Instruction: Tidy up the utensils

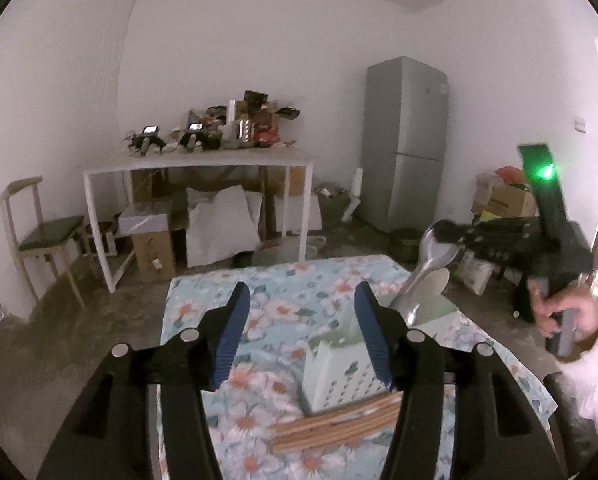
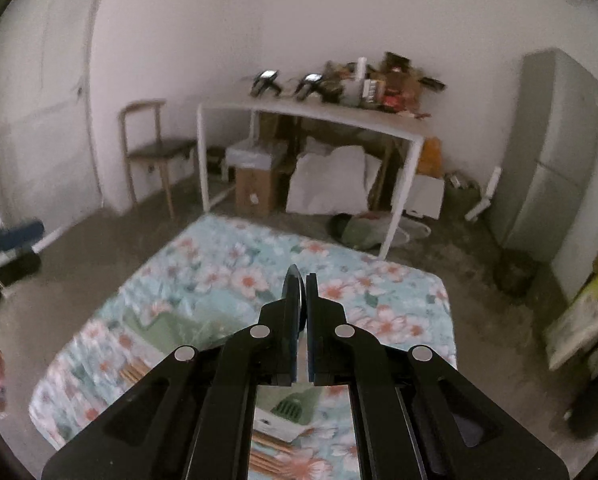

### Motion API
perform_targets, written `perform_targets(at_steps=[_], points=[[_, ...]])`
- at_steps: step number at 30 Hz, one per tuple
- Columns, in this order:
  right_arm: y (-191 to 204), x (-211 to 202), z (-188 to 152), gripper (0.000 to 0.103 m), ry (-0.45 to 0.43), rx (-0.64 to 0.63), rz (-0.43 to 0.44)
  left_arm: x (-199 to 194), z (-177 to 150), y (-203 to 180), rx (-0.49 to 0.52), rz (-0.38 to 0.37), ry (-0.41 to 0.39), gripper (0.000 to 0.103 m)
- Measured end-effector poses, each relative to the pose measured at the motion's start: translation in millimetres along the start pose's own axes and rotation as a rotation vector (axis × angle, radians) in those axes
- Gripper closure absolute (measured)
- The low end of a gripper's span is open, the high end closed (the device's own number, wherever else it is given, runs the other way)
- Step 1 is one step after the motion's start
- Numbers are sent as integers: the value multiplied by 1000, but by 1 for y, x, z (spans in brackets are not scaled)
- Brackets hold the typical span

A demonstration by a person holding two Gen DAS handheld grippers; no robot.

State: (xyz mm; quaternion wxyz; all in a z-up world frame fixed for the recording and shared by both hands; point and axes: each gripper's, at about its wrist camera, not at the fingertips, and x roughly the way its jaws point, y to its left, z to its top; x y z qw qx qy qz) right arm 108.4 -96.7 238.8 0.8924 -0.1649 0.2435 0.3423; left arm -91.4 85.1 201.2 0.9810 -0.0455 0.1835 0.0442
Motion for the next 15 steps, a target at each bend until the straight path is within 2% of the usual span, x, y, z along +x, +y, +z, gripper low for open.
perform_targets(at_steps=[3, 4, 5, 8, 12, 15], points=[[25, 17, -14, 99, 71, -66, 39, -10, -15, 10, -37, 19, 20, 44], [32, 24, -19, 93, 103, -79, 60, -12, -19, 13, -48, 18, 27, 43], [37, 27, -23, 93, 121, -85, 73, -14, -25, 16, -63, 15, 37, 41], [35, 22, -23, 89, 117, -65, 112, -18, -41, 23, -90, 23, 63, 37], [18, 8, -13, 63, 87, 4, 154, -15, -59, 31, -134, 9, 109, 35], [6, -4, -8, 57, 60, 75, 225, -10, -72, 34, -190, -22, 156, 35]])
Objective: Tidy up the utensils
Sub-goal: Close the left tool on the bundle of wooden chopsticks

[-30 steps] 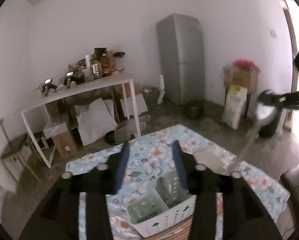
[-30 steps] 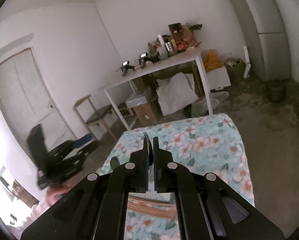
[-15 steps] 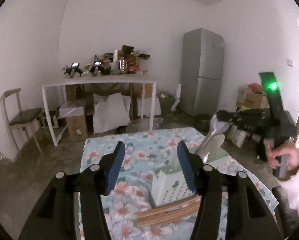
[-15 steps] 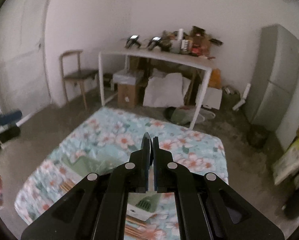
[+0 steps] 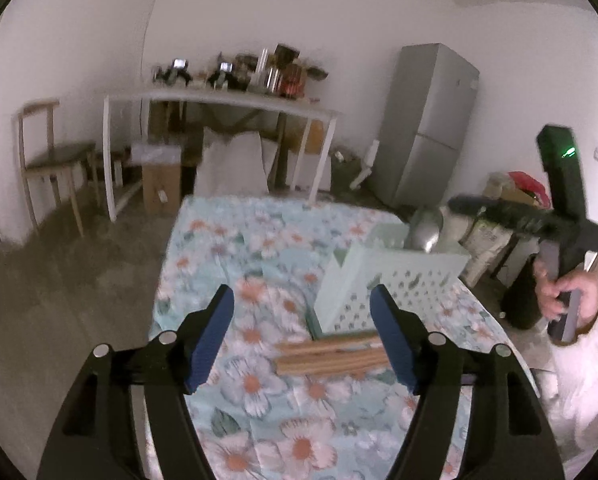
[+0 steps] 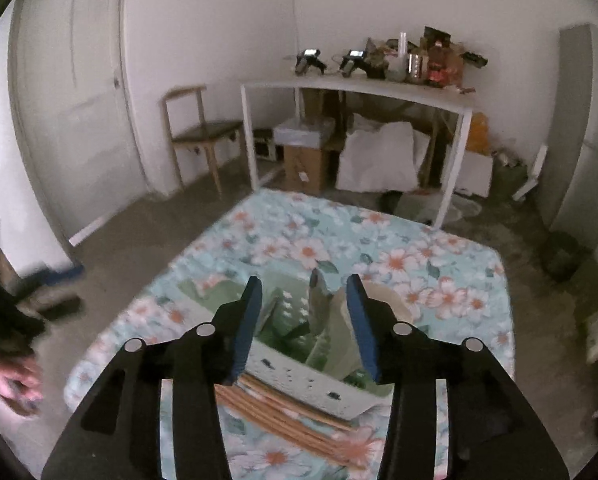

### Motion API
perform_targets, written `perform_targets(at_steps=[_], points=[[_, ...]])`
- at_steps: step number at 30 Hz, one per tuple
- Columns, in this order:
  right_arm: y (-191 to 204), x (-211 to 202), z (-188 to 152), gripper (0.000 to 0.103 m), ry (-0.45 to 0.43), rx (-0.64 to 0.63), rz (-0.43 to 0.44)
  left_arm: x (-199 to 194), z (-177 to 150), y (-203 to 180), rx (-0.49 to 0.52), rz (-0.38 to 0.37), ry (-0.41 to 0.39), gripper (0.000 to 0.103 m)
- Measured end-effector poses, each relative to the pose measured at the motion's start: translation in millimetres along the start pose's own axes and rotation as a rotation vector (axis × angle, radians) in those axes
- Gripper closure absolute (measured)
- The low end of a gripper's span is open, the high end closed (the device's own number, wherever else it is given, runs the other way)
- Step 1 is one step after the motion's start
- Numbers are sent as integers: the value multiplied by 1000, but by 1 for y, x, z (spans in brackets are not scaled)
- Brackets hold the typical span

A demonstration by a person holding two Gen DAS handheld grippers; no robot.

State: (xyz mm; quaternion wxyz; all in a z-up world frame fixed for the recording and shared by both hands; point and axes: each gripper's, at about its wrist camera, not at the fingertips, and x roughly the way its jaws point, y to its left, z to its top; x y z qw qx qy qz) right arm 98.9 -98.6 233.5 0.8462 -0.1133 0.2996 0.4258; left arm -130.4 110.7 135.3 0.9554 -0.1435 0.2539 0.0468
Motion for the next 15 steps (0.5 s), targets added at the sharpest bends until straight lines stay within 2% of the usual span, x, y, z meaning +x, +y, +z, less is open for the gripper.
perform_targets(at_steps=[2, 5, 7, 9, 13, 15], points=[[-10, -9, 2, 54, -16, 70, 84, 5, -8, 2, -36, -26, 29, 35], [-17, -29, -1, 53, -61, 116, 126, 18, -20, 14, -135, -106, 87, 35], [-20, -43, -6, 51, -94, 128, 137, 30, -31, 31, -262, -186, 132, 35], [-25, -56, -15, 49, -115, 143, 151, 42, -40, 44, -367, -236, 165, 35], [-48, -58, -39, 48, -80, 272, 232, 65, -60, 69, -541, -274, 211, 36], [-64, -55, -58, 48, -63, 344, 212, 77, -70, 76, -608, -309, 230, 36]])
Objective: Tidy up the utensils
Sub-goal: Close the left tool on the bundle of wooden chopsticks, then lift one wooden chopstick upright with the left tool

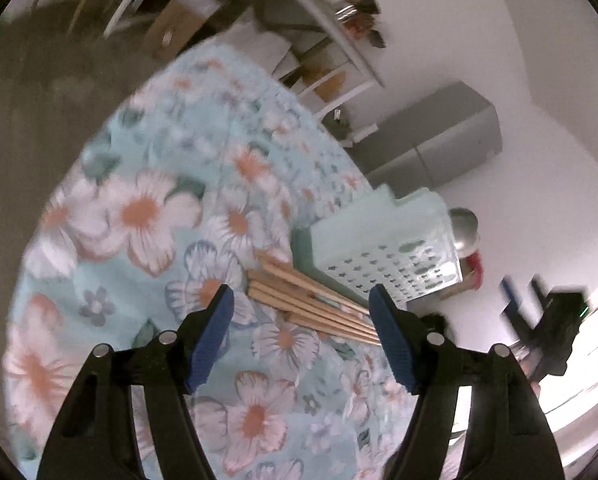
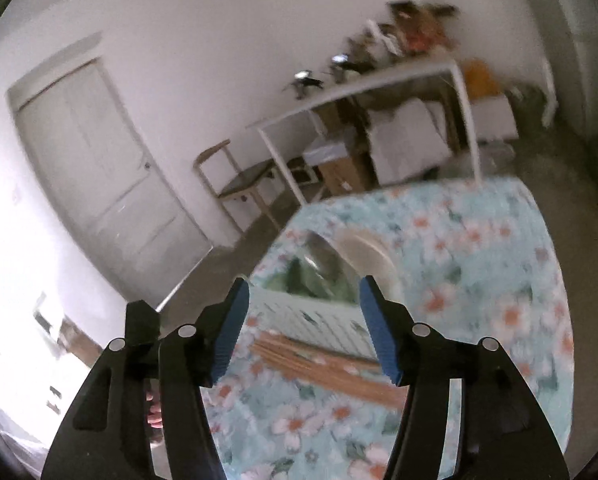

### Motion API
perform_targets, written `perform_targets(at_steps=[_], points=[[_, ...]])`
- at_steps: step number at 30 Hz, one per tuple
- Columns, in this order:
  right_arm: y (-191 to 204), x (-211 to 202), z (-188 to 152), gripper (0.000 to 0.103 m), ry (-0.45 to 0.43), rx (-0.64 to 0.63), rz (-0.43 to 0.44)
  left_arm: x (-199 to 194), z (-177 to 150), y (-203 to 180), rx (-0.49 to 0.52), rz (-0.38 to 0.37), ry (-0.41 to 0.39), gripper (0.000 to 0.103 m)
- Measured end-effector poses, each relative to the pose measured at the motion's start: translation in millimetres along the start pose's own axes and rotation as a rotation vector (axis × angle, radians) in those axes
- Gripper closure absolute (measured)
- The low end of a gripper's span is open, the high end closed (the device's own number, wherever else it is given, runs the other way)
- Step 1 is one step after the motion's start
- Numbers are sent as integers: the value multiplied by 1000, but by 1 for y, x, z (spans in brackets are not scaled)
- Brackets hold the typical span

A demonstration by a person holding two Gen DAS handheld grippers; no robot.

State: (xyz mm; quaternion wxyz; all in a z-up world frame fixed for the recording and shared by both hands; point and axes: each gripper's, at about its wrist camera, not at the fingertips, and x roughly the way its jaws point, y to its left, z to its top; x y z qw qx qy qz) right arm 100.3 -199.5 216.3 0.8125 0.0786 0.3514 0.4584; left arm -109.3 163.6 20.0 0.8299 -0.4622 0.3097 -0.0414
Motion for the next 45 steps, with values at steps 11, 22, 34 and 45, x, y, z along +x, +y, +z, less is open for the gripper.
perform_targets(at_steps=[11, 22, 34, 45], points=[[-75, 28, -77, 48, 153, 238, -103, 46, 24, 9, -25, 30, -7, 62], [-88, 29, -94, 48, 185, 273, -132, 54, 23, 23, -88, -23, -25, 97], [-115, 44, -95, 48, 191, 429, -71, -75, 30, -90, 345, 146, -441, 98], [-110, 94, -89, 53, 243, 495, 37, -49, 8, -148, 609, 207, -416, 98]])
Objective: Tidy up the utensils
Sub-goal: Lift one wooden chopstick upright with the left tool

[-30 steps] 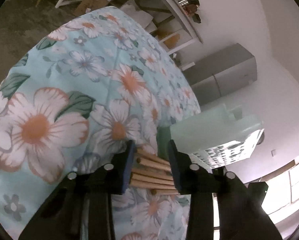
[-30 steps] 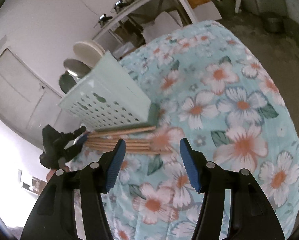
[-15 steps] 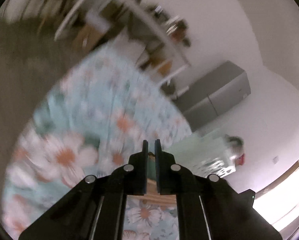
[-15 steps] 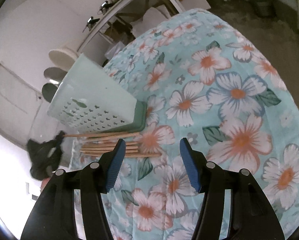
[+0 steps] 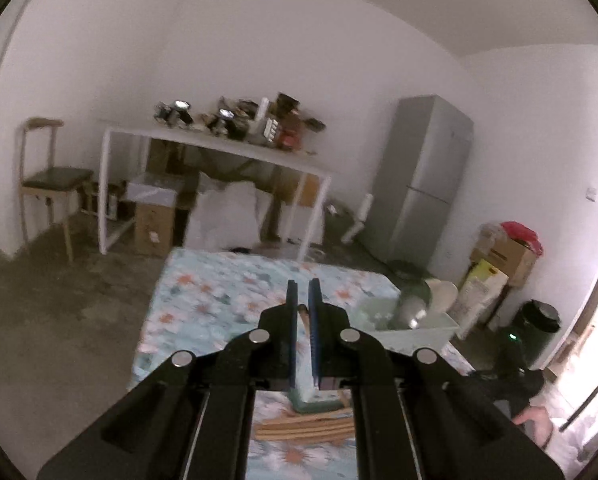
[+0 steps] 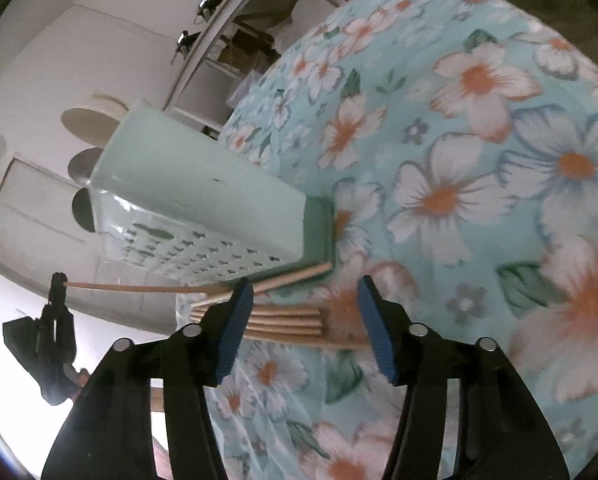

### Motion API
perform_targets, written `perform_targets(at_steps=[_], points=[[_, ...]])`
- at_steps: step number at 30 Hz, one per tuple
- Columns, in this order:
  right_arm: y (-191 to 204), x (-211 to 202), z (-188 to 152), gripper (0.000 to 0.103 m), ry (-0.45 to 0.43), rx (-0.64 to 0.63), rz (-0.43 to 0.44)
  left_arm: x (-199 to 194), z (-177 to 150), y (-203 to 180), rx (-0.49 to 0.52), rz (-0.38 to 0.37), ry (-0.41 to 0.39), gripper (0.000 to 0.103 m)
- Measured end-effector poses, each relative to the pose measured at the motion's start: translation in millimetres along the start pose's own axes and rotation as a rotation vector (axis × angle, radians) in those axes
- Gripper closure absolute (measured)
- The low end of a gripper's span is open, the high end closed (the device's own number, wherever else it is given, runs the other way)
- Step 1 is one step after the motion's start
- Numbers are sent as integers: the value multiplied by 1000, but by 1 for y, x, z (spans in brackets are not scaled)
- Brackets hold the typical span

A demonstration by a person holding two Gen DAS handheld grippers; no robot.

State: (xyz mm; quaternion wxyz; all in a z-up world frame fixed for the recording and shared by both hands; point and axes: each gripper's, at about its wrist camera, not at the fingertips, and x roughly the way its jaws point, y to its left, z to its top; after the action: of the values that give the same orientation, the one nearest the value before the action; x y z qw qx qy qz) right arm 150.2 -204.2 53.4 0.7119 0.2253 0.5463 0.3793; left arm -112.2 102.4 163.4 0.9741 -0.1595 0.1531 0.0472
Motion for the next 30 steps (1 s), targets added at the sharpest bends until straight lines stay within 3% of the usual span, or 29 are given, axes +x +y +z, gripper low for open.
perform_targets(at_steps=[4, 9, 13, 18, 22, 25, 30], points=[[-8, 9, 5, 62, 10, 67, 15, 10, -7, -10, -8, -39, 14, 98], [-19, 13, 6, 75, -2, 125, 41, -18, 9, -21, 57, 21, -114, 99], [-24, 16, 3, 83, -20, 148, 52, -41, 29, -23, 120, 85, -167, 99], [-27, 18, 1, 85, -38, 170, 76, -42, 31, -26, 194, 137, -150, 99], [-27, 13, 0, 86, -47, 175, 76, -36, 23, -19, 168, 129, -121, 99], [-28, 6, -4, 95, -50, 163, 64, -40, 23, -16, 145, 120, -141, 99], [-26, 5, -9, 97, -58, 151, 54, -46, 20, -19, 150, 107, -128, 99]])
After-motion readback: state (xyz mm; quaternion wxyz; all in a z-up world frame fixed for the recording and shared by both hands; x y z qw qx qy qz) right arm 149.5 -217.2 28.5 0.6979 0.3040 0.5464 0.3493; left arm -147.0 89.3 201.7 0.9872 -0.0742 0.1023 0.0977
